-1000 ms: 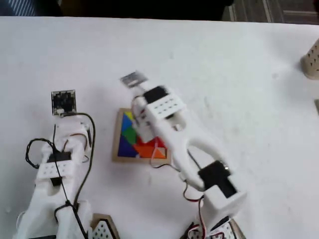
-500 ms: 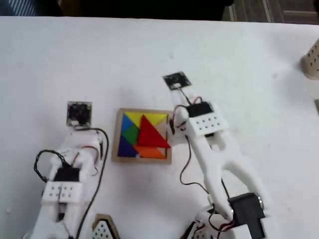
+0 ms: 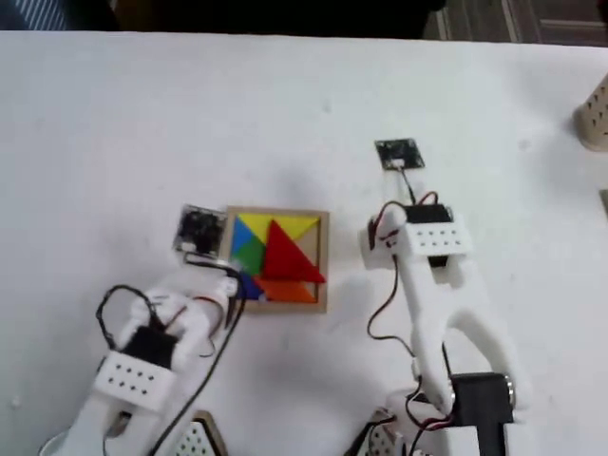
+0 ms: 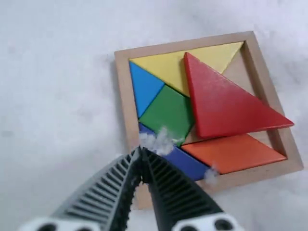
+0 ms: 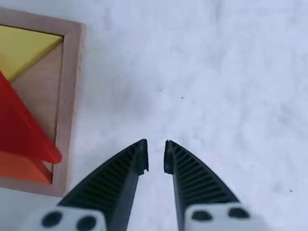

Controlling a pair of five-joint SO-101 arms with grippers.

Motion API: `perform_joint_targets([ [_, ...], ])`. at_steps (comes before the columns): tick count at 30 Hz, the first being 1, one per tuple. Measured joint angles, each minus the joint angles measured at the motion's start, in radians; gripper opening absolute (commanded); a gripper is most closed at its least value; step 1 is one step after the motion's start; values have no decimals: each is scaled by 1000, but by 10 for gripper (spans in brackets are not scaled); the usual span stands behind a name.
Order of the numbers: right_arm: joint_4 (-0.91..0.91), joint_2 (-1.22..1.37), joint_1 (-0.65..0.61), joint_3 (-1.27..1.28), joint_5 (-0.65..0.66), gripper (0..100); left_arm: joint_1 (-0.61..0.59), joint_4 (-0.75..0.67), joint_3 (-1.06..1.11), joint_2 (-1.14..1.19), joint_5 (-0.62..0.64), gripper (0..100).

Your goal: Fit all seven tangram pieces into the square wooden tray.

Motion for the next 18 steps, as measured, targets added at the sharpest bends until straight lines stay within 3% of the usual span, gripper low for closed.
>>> perform_joint_targets([
  [8, -49, 0, -2, 25, 0, 51, 181, -25, -255, 311, 51, 20],
  [18, -51, 0, -3, 25, 0, 51, 336, -379, -350, 707, 95, 20],
])
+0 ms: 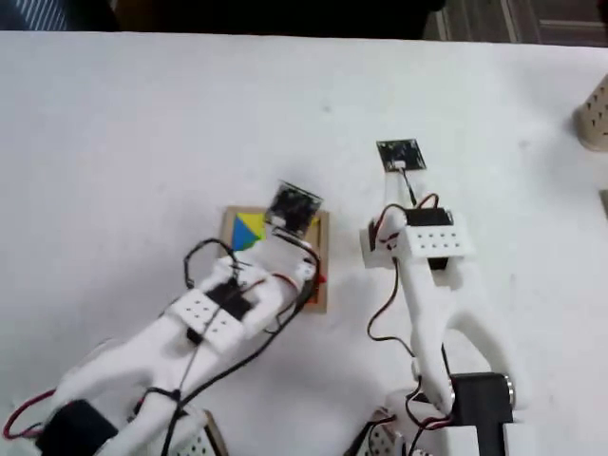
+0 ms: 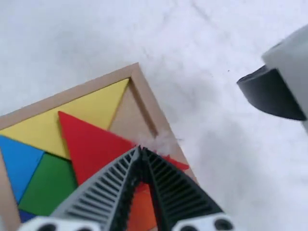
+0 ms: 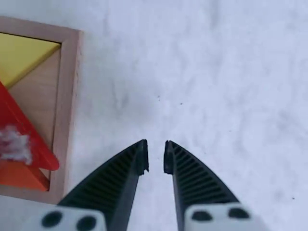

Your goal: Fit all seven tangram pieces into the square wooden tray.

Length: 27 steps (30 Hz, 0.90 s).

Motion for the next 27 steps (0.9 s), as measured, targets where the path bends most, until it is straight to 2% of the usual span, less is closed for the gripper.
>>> perform_joint_targets([
  [4, -20, 0, -2, 5, 0, 52, 52, -94, -12, 68, 0, 20],
  [13, -29, 92, 2, -21, 9, 52, 87, -103, -176, 299, 3, 20],
  [27, -29, 118, 5, -37, 9, 52, 66, 94, -247, 354, 3, 20],
])
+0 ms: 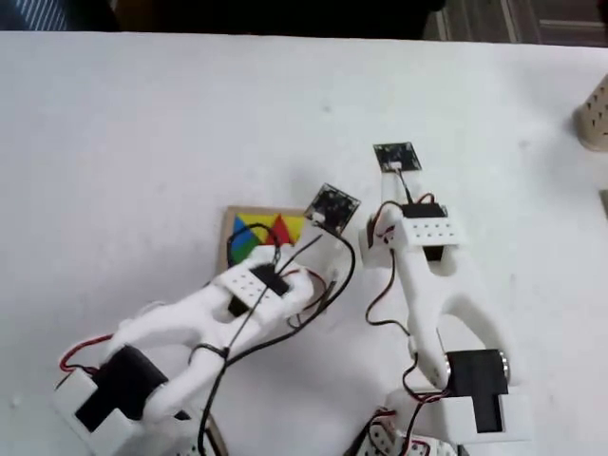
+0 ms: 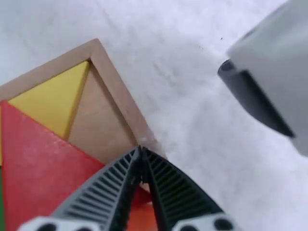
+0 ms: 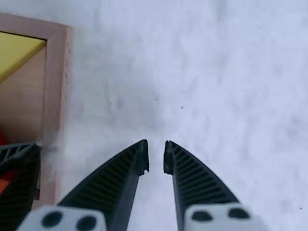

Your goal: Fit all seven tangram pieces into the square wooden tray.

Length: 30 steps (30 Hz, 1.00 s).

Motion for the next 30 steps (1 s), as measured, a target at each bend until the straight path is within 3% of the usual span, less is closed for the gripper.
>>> perform_joint_targets([
  [6, 0, 0, -2, 0, 0, 52, 6, 69, 14, -51, 3, 20],
  [10, 0, 0, -2, 0, 0, 52, 55, 75, 74, -129, 0, 20],
  [19, 0, 0, 0, 0, 31, 52, 40, 83, 152, -331, 0, 20],
  [23, 0, 2, 0, 0, 35, 52, -74, 109, 176, -433, 0, 20],
  [30, 0, 8, -2, 0, 40, 52, -397, 123, 180, -463, 3, 20],
])
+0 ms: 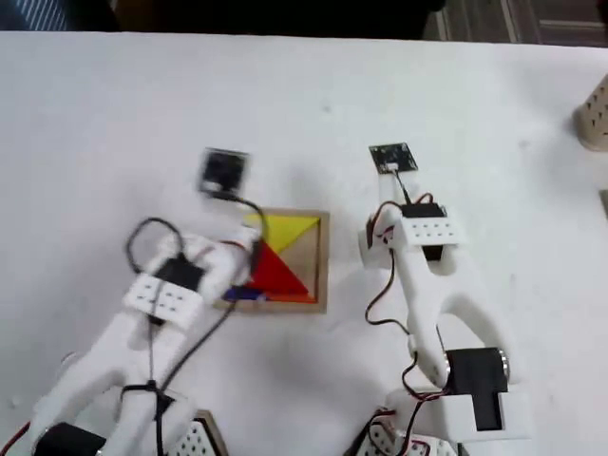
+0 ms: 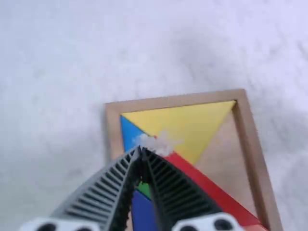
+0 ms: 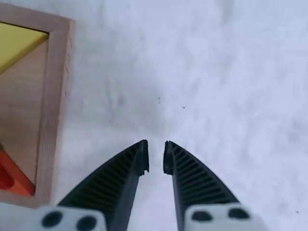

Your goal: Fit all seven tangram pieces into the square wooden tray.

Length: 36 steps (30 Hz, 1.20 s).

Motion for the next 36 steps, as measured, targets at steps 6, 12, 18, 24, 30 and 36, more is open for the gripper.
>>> perform_joint_targets([
  [6, 0, 0, 0, 0, 0, 52, -25, 0, 32, 43, -2, 20],
  [12, 0, 0, 0, 0, 0, 52, -46, 0, -83, 285, -2, 20],
  [18, 0, 0, 0, 0, 0, 52, -52, 0, -141, 370, -3, 20],
  [24, 0, 0, 0, 0, 0, 52, -9, 0, -141, 371, -3, 20],
  [30, 0, 0, 0, 0, 0, 52, 72, 0, -143, 371, -3, 20],
  [36, 0, 0, 0, 0, 0, 52, 97, 0, -143, 371, -3, 20],
])
